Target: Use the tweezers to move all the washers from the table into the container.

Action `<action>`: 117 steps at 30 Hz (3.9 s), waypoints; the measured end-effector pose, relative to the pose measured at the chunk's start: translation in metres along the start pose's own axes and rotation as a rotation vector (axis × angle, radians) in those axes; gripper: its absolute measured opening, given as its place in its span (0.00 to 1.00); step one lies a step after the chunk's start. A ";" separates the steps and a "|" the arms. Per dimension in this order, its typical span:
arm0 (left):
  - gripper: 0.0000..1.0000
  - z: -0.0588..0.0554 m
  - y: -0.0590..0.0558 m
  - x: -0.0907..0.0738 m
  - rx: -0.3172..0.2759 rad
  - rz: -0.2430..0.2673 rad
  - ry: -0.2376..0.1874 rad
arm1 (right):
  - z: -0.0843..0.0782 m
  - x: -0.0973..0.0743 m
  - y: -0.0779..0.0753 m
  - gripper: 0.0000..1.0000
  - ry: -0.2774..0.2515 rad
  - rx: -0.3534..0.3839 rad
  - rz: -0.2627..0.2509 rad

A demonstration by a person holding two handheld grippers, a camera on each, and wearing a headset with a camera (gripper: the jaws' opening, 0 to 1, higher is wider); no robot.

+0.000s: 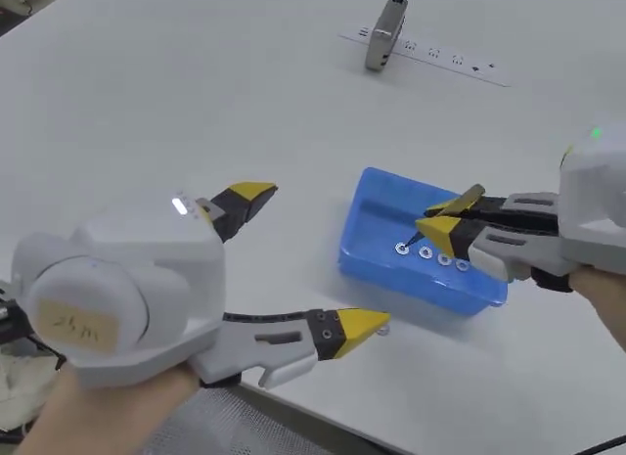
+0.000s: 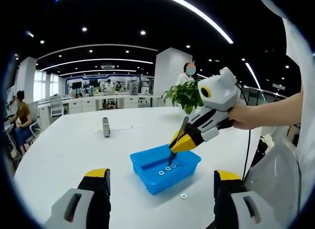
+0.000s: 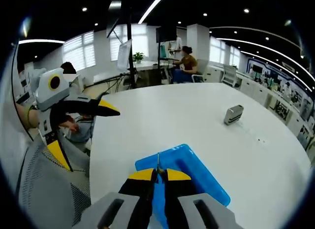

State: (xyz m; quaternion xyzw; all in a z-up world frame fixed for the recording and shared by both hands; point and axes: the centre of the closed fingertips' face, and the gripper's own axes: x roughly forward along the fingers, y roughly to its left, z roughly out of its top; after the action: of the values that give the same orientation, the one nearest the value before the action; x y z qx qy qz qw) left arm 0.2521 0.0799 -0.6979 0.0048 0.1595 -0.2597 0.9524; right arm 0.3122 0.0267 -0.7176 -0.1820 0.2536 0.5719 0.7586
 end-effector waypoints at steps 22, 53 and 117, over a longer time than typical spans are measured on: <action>0.88 -0.002 -0.002 0.001 0.008 -0.012 0.012 | -0.046 0.010 0.039 0.03 0.082 0.039 0.117; 0.88 -0.003 -0.002 0.002 0.013 -0.012 0.017 | -0.065 0.023 0.058 0.03 0.132 -0.018 0.174; 0.60 -0.003 -0.017 0.002 -0.045 -0.113 0.020 | -0.005 0.042 -0.019 0.04 -0.006 0.033 0.009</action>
State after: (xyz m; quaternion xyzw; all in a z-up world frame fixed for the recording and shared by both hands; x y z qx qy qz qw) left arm 0.2440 0.0646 -0.6998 -0.0232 0.1749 -0.3094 0.9344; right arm 0.3388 0.0504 -0.7469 -0.1666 0.2613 0.5717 0.7597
